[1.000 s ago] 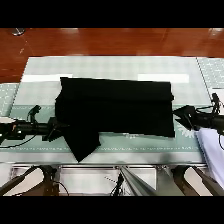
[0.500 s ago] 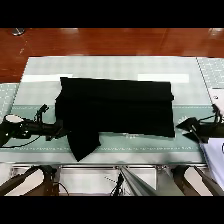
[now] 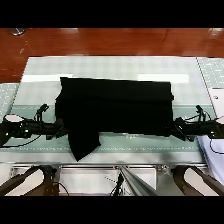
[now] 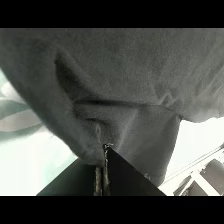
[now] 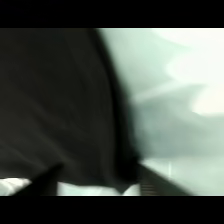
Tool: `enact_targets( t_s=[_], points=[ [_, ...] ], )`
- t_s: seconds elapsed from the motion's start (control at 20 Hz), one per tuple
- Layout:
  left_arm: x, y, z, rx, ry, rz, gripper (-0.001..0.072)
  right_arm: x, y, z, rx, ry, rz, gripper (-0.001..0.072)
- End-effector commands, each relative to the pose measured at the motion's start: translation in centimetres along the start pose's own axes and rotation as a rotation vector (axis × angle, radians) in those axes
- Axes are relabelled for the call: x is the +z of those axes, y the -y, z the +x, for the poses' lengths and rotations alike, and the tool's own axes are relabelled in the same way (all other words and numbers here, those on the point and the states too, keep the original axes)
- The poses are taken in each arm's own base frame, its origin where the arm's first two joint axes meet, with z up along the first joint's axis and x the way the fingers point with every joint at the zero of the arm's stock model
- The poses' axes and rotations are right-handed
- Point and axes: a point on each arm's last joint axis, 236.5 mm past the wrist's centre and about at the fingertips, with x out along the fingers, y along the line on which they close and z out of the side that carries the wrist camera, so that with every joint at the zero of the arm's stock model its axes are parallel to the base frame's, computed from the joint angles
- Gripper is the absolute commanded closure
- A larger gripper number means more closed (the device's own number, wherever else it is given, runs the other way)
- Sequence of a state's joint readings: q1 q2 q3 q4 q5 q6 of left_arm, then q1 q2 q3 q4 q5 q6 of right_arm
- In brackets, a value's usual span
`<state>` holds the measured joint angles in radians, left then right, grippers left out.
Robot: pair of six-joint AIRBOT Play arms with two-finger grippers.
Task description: Fold the shirts.
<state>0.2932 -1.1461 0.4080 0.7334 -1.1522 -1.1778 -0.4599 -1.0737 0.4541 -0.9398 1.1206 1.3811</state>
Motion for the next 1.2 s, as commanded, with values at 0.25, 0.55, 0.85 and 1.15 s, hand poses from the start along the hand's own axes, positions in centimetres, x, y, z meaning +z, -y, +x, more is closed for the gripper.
enact_targets(
  t_s=[0.25, 0.55, 0.85, 1.15],
  points=[
    [5.2, 4.2, -4.5, -0.04, 0.11, 0.119, 0.0683, 5.2, -6.4, -2.7, 0.035, 0.067, -0.239, 0.0672],
    [16.0, 9.8, -8.7, -0.066, 0.343, 0.183, 0.0684, 13.2, -12.0, -4.4, 0.118, 0.178, -0.256, 0.0672],
    [24.1, 13.3, -6.6, -0.097, 0.309, 0.176, 0.0684, 19.7, -15.1, -2.6, 0.147, 0.229, -0.238, 0.0672],
    [26.7, 12.2, -3.7, -0.11, 0.205, 0.159, 0.0562, 22.7, -14.6, 0.0, 0.155, 0.206, -0.196, 0.0671]
  ],
)
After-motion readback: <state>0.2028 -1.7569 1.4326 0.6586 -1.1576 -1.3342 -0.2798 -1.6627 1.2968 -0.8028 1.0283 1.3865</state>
